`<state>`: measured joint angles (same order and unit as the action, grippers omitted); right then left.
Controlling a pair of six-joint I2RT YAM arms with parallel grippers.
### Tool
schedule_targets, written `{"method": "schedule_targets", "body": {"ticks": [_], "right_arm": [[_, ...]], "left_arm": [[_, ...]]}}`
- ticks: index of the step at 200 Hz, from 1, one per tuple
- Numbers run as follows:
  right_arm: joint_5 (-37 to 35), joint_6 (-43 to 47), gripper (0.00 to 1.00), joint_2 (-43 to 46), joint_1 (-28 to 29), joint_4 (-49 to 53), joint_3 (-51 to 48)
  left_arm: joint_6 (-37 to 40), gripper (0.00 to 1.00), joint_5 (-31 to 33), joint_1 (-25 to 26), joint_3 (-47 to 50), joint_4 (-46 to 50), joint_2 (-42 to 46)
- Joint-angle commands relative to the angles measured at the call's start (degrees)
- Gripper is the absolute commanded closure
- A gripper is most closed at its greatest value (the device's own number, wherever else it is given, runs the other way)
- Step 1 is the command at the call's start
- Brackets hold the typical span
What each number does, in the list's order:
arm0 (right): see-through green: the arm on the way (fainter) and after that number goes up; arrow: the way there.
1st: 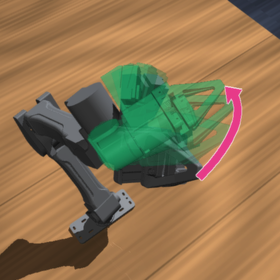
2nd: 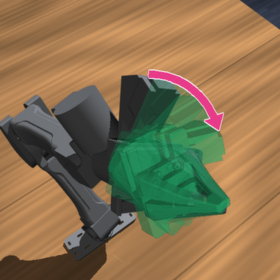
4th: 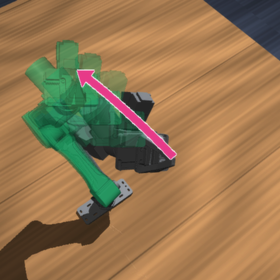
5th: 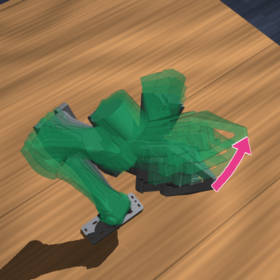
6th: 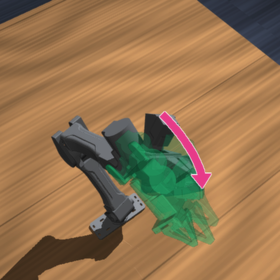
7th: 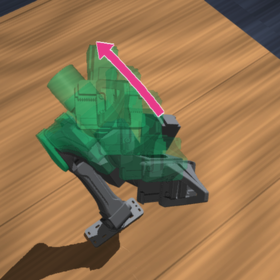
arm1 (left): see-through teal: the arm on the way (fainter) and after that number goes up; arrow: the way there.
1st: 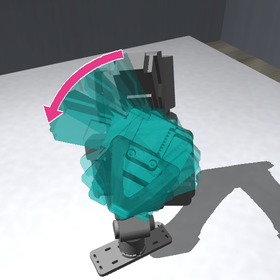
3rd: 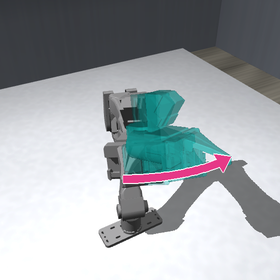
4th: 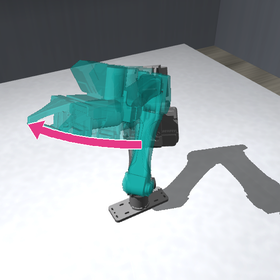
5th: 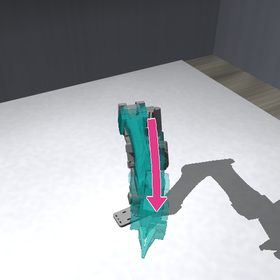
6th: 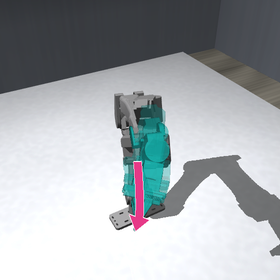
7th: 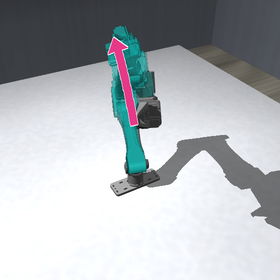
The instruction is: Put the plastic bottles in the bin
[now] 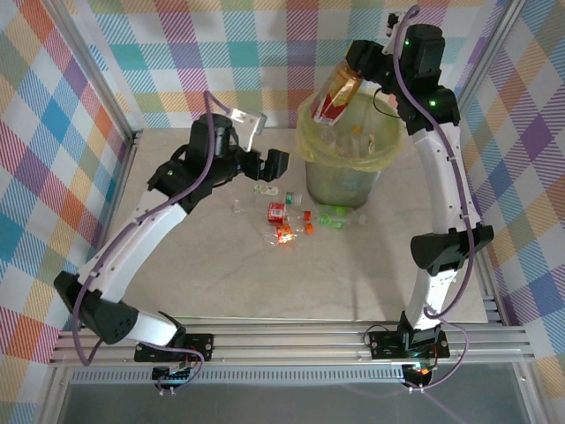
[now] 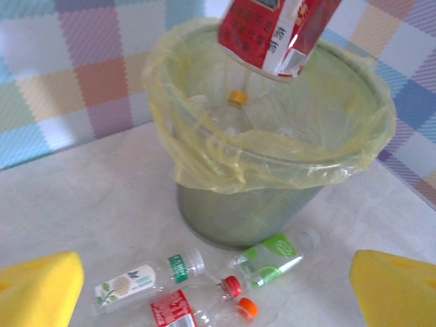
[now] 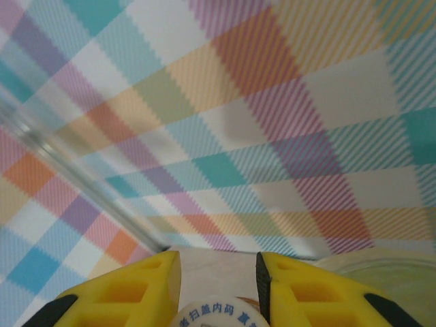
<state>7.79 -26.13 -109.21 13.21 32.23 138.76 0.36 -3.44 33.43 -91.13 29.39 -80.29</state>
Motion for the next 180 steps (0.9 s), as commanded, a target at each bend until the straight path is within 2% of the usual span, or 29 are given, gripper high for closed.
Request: {"method": "schedule_targets", "body": {"ticks": [1, 40, 144, 180], "right_arm": [[-6.25, 0.45, 0.96, -1.76, -0.56, 1.73, 1.4], [-8.62, -0.58, 0.95, -4.02, -0.57, 4.3, 0.58], [-6.03, -7.84, 0.92, -8.87, -0.57, 9.46, -4.29], [-7.32, -7.91, 0.84, -9.7, -0.94, 11.46, -6.03]], "left_arm": [[-2.11, 0.0, 6.12, 0.57, 3.82, -3.68, 3.92], [-3.84, 0.0, 7.79, 0.58, 8.67, -3.72, 7.47], [-5.36, 0.0, 8.08, 0.49, 10.59, -2.22, 7.61], [-5.37, 0.0, 7.88, 0.36, 10.54, -1.88, 7.12]]}}
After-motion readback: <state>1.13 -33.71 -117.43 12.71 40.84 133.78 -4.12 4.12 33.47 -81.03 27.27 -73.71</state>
